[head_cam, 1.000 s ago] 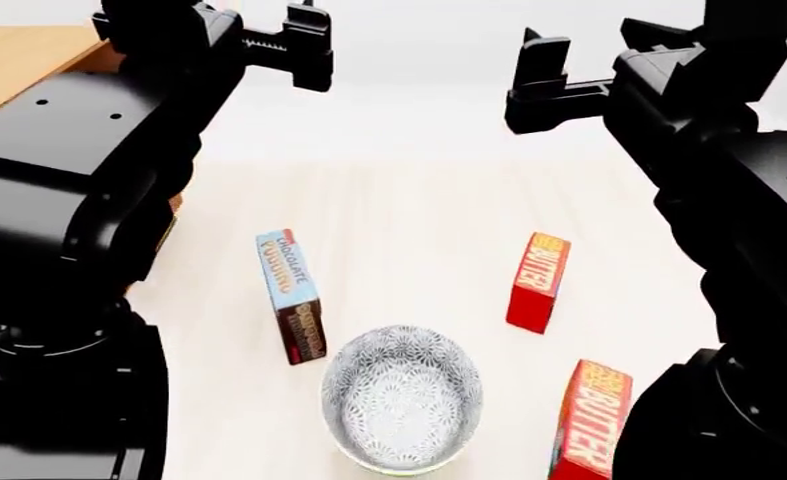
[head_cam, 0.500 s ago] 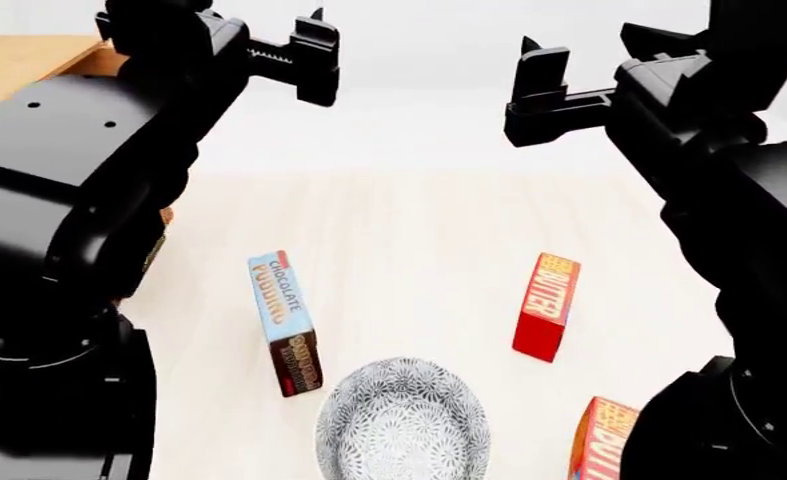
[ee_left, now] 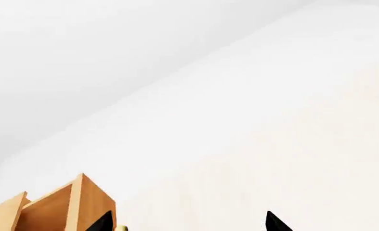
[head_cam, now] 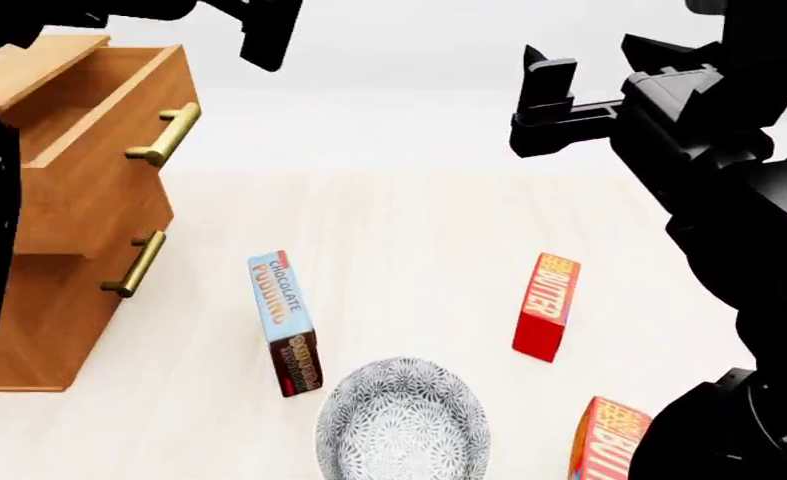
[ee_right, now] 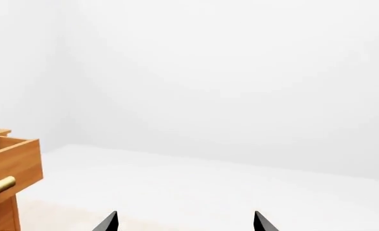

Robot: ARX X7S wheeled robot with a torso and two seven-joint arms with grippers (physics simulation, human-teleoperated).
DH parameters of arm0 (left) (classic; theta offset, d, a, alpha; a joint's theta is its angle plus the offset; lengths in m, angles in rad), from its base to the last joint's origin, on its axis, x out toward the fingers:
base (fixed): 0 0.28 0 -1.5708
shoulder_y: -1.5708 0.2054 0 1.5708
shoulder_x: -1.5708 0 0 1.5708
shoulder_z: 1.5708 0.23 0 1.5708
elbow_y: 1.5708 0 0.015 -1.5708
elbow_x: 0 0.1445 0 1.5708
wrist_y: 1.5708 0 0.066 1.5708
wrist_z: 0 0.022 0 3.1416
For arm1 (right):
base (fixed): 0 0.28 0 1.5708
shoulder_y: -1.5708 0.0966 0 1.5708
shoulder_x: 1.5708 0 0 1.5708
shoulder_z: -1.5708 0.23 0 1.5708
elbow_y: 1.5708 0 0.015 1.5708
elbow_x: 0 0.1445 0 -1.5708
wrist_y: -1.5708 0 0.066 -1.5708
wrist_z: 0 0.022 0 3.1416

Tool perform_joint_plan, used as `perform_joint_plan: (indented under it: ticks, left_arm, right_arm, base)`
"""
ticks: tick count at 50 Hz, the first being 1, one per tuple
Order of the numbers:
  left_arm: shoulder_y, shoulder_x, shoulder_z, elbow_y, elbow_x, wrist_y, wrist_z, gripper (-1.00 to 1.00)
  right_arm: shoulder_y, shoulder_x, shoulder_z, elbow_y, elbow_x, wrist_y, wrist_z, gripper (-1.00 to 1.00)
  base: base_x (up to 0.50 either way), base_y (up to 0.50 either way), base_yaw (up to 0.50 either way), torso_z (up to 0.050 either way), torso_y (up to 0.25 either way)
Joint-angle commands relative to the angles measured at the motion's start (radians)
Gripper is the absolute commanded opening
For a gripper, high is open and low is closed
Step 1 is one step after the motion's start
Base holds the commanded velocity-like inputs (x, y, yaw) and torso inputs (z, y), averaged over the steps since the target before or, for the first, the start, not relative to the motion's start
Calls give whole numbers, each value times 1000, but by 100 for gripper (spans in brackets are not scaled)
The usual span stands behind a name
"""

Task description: Put the butter at the front in the top drawer of the cabinet and close it.

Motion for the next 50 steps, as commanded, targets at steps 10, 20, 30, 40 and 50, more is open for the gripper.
perform_joint_plan:
  ticks: [10,20,30,40,50]
  left_arm:
    - [-337,41,105,-785,77,217,13,100]
    - [-224,39,-28,-900,51,429,-191,100]
    - [-103,29,-91,-907,75,532,-294,100]
    - [-50,17,-115,-885,77,480,-286,100]
    - [82,-45,-182,-659,16,344,-338,100]
  right_arm:
    - [-52,12,9,11,48,-46,12,100]
    - [-102,-1,-10,52,56,-124,-4,100]
    - [-120,-1,-23,80,59,-159,-7,100]
    - [-129,-1,-22,76,68,-165,-3,100]
    - [-141,2,-16,65,79,-161,4,100]
  base:
    - [0,0,0,0,0]
    - [0,0,0,0,0]
    - [0,0,0,0,0]
    - [0,0,0,0,0]
    - [0,0,0,0,0]
